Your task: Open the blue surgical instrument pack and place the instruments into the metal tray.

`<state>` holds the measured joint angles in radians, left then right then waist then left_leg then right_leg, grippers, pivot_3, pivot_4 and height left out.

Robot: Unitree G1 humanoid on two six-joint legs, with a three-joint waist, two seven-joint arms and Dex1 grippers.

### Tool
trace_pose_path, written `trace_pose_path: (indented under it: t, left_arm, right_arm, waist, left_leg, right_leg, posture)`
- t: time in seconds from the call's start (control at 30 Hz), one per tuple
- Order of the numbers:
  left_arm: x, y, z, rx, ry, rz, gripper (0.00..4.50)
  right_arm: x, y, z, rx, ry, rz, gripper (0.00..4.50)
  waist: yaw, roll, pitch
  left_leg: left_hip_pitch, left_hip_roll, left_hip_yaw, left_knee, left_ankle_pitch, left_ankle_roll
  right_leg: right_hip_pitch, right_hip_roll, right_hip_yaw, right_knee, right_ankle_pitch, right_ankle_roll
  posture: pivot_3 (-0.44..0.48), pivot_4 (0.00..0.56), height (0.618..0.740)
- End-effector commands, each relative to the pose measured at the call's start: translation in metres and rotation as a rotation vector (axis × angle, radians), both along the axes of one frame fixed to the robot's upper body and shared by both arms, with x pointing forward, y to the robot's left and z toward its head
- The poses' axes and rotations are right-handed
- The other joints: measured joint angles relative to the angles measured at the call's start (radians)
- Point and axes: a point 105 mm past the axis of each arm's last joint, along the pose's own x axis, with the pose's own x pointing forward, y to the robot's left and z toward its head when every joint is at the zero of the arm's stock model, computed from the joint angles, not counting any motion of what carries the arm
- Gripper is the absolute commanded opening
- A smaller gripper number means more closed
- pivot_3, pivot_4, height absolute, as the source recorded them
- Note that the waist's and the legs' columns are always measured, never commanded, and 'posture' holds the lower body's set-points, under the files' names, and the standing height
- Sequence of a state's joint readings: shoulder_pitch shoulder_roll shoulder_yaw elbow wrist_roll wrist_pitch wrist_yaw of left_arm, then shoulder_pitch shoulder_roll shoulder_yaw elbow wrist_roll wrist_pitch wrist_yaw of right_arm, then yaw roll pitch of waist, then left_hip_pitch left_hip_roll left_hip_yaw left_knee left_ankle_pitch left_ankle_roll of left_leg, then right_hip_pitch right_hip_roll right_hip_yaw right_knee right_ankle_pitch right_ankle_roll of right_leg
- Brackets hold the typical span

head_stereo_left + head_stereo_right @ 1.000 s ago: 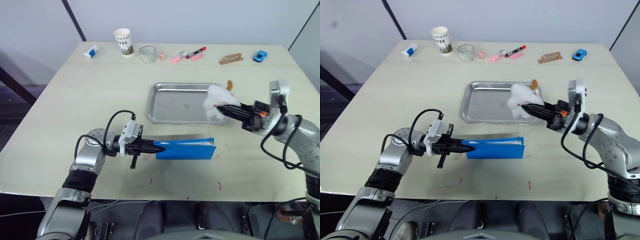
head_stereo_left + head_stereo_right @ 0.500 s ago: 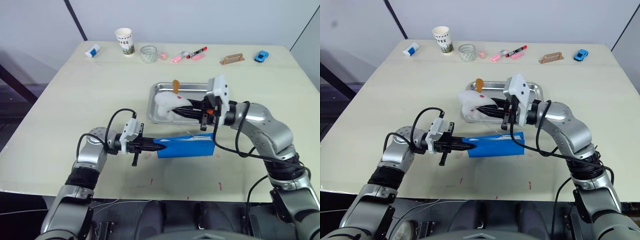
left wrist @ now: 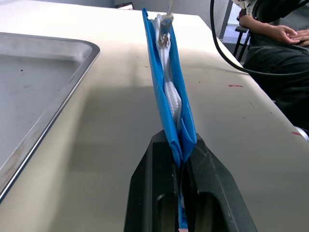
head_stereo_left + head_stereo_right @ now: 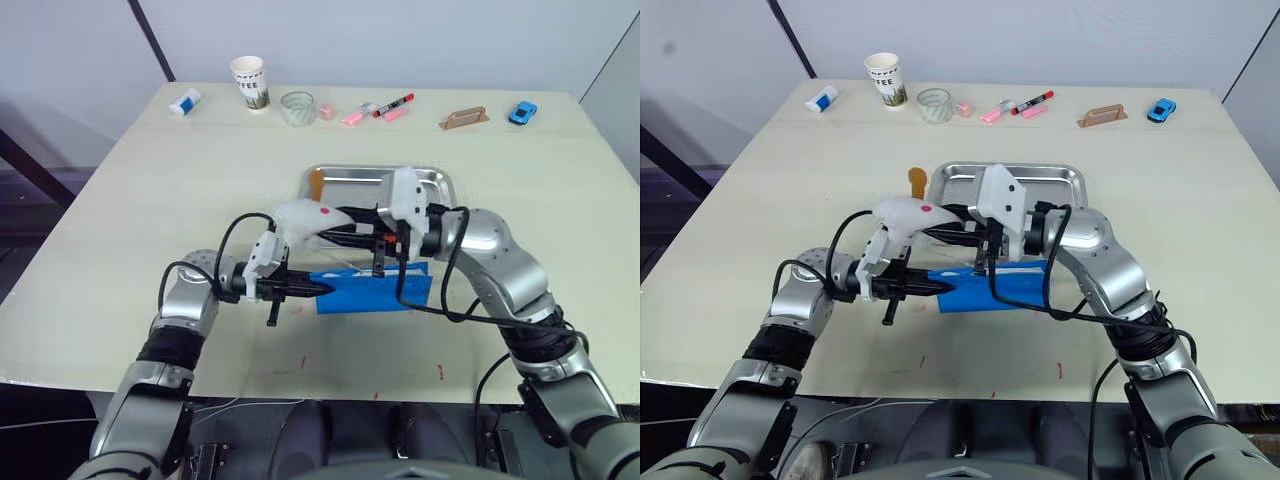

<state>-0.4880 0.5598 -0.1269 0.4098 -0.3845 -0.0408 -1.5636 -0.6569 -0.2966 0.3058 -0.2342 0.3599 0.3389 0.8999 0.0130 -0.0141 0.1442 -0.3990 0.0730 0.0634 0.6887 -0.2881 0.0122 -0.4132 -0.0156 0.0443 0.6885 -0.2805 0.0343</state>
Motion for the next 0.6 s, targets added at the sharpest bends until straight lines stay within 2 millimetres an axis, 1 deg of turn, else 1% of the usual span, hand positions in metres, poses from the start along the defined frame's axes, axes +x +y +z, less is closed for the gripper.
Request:
trace_pose_path:
  t: [0.03, 0.13, 0.23, 0.3, 0.37, 0.43, 0.6]
  left_arm:
    - [-0.002, -0.002, -0.005, 0.029, 0.001, -0.035, 0.0]
    - [-0.003, -0.003, -0.006, 0.033, 0.0, -0.04, 0.0]
    - [-0.001, -0.001, -0.004, 0.032, -0.008, -0.025, 0.0]
    - [0.0, 0.002, -0.004, 0.034, -0.011, -0.016, 0.0]
    - [0.0, 0.003, -0.004, 0.034, -0.012, -0.012, 0.0]
    - [-0.001, 0.003, -0.004, 0.034, -0.012, -0.009, 0.0]
    - [-0.001, 0.003, -0.006, 0.033, -0.011, -0.007, 0.0]
  right_arm:
    - [-0.011, 0.011, 0.02, 0.049, -0.109, 0.052, 0.1]
    - [-0.007, 0.01, 0.016, 0.014, -0.132, 0.052, 0.1]
    - [-0.005, 0.002, 0.008, -0.015, -0.131, 0.051, 0.1]
    - [-0.009, -0.005, -0.001, -0.055, -0.146, 0.062, 0.1]
    - [-0.02, -0.013, -0.013, -0.108, -0.141, 0.11, 0.1]
    - [-0.03, -0.019, -0.02, -0.13, -0.1, 0.149, 0.1]
    - [-0.037, -0.027, -0.038, -0.229, -0.109, 0.178, 0.1]
  waist:
    - [-0.001, 0.0, 0.0]
    - [-0.001, 0.0, 0.0]
    - [0.0, 0.0, 0.0]
    - [0.001, 0.0, 0.0]
    - [0.001, 0.0, 0.0]
    - [-0.002, 0.0, 0.0]
    - [-0.003, 0.0, 0.0]
  left_leg:
    - [0.0, 0.0, 0.0, 0.0, 0.0, 0.0]
    - [0.0, 0.0, 0.0, 0.0, 0.0, 0.0]
    - [0.0, 0.0, 0.0, 0.0, 0.0, 0.0]
    - [0.0, 0.0, 0.0, 0.0, 0.0, 0.0]
    - [0.0, 0.0, 0.0, 0.0, 0.0, 0.0]
    - [0.0, 0.0, 0.0, 0.0, 0.0, 0.0]
    - [0.001, 0.0, 0.0, 0.0, 0.0, 0.0]
  right_leg:
    - [0.0, 0.0, 0.0, 0.0, 0.0, 0.0]
    - [0.0, 0.0, 0.0, 0.0, 0.0, 0.0]
    - [0.0, 0.0, 0.0, 0.0, 0.0, 0.0]
    - [0.0, 0.0, 0.0, 0.0, 0.0, 0.0]
    - [0.0, 0.0, 0.0, 0.0, 0.0, 0.0]
    - [0.0, 0.0, 0.0, 0.0, 0.0, 0.0]
    - [0.0, 0.0, 0.0, 0.001, 0.0, 0.0]
  posture:
    - [0.0, 0.15, 0.718]
    - [0.0, 0.15, 0.718]
    - [0.0, 0.15, 0.718]
    - [0.0, 0.15, 0.718]
    - [0.0, 0.15, 0.718]
    - [0.0, 0.15, 0.718]
    - [0.0, 0.15, 0.718]
